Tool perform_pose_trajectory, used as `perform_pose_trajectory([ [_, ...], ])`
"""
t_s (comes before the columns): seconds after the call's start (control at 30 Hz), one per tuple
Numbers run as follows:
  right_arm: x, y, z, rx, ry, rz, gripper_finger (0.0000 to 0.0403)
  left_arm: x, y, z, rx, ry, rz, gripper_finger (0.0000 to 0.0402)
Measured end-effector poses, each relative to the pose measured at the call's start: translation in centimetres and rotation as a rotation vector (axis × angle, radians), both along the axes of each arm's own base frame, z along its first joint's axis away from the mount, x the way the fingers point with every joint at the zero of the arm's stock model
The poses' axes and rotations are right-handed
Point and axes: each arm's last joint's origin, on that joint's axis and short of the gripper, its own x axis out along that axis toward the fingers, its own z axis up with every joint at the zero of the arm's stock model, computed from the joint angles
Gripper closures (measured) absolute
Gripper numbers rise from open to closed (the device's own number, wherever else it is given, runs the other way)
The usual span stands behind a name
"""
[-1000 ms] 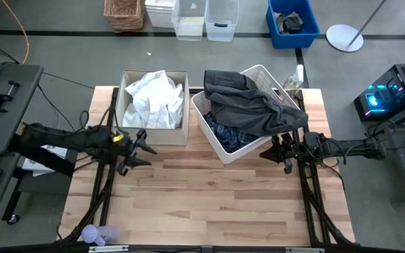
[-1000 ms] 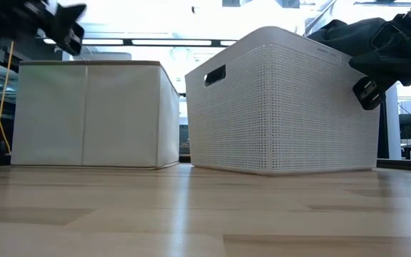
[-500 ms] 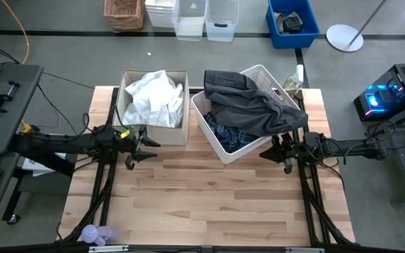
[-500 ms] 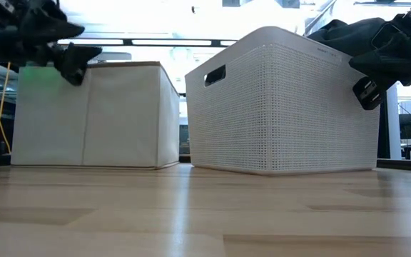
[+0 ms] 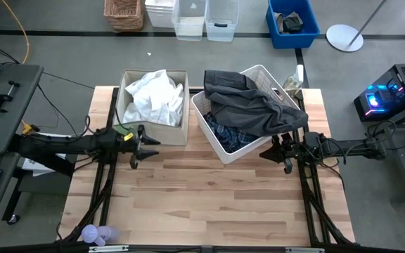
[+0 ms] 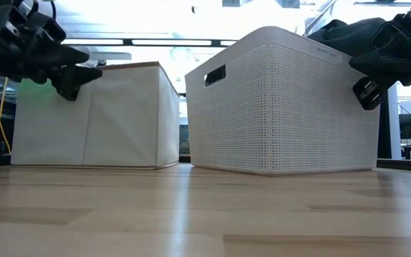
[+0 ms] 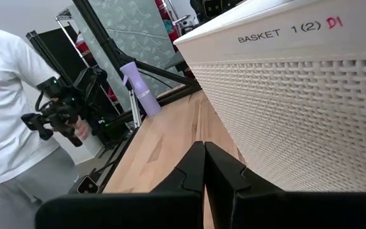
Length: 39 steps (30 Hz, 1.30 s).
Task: Sort clothes
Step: Return to Home Position
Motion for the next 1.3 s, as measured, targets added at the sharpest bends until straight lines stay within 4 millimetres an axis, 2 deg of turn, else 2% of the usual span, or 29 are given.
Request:
perform_pose_trajectory([
  [0.77, 0.00, 0.00, 0.01, -0.002, -0.001, 0.000, 0.0402, -0.02, 0.01, -0.24, 0.017, 0.025, 0.003, 0.0209],
  [1.07, 0.02, -0.33, -0.15, -0.546, -0.038, -0.080, 0.0402, -0.02, 0.01, -0.24, 0.017, 0.025, 0.003, 0.0209],
  [1.17, 0.02, -0.31, -0.17, -0.604, -0.043, -0.069, 0.0402, -0.02, 0.01, -0.24, 0.016, 0.025, 0.004, 0.0209],
  [1.3, 0.02, -0.31, -0.17, -0.568, -0.040, -0.072, 0.0402, -0.02, 0.01, -0.24, 0.017, 0.025, 0.004, 0.0209],
])
